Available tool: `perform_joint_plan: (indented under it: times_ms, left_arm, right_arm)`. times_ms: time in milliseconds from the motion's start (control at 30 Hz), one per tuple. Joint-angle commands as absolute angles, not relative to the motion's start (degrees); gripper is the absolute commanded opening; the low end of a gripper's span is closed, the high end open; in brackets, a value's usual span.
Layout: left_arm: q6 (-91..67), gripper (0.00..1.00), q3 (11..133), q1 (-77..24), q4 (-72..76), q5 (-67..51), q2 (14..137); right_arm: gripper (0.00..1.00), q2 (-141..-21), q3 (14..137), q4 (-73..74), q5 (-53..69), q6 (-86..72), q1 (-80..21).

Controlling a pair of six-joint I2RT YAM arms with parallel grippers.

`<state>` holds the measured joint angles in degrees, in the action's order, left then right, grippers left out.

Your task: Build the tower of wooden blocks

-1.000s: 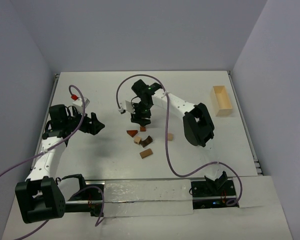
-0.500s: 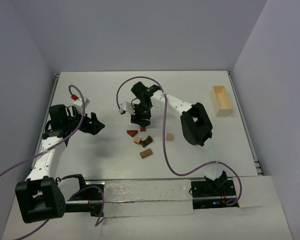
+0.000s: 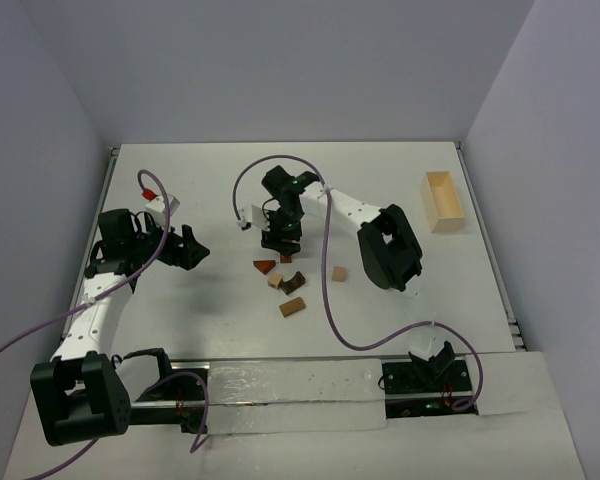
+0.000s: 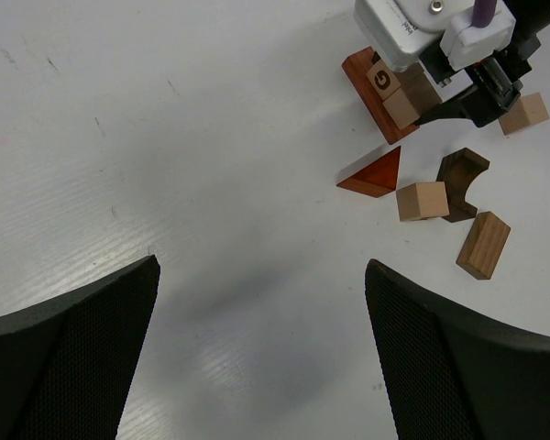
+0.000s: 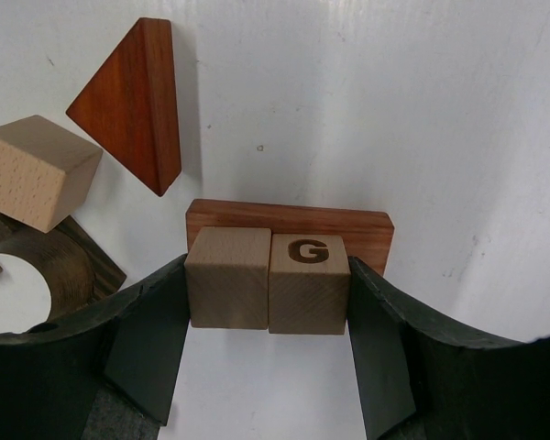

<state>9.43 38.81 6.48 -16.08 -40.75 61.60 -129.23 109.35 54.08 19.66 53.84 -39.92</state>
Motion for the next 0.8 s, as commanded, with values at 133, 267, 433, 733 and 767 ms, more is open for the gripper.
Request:
perform_joint_plan:
  times_ms: [133, 267, 433, 733, 767]
  left_arm:
    - [9.4, 0.99, 40.5, 6.8, -14.7, -41.7, 61.5]
    - [9.4, 0.99, 40.5, 6.8, -14.8, -41.6, 61.5]
    - [9.4, 0.99, 40.3, 6.9, -14.6, -41.7, 61.6]
    - [9.6, 0.99, 40.1, 6.8, -14.6, -41.4, 61.5]
    - [9.6, 0.99, 40.1, 6.8, -14.5, -41.5, 61.6]
  right_arm:
    - [0.27, -130.3, 111.9, 53.8, 20.3, 53.4, -40.5]
    - [0.28, -130.5, 112.3, 54.0, 20.4, 53.4, -40.6]
    - [0.29, -130.5, 112.5, 54.0, 20.4, 53.4, -40.8]
    - [0.33, -130.5, 111.9, 53.9, 20.0, 53.6, -41.0]
    - [0.34, -130.5, 111.9, 53.9, 20.0, 53.7, -41.0]
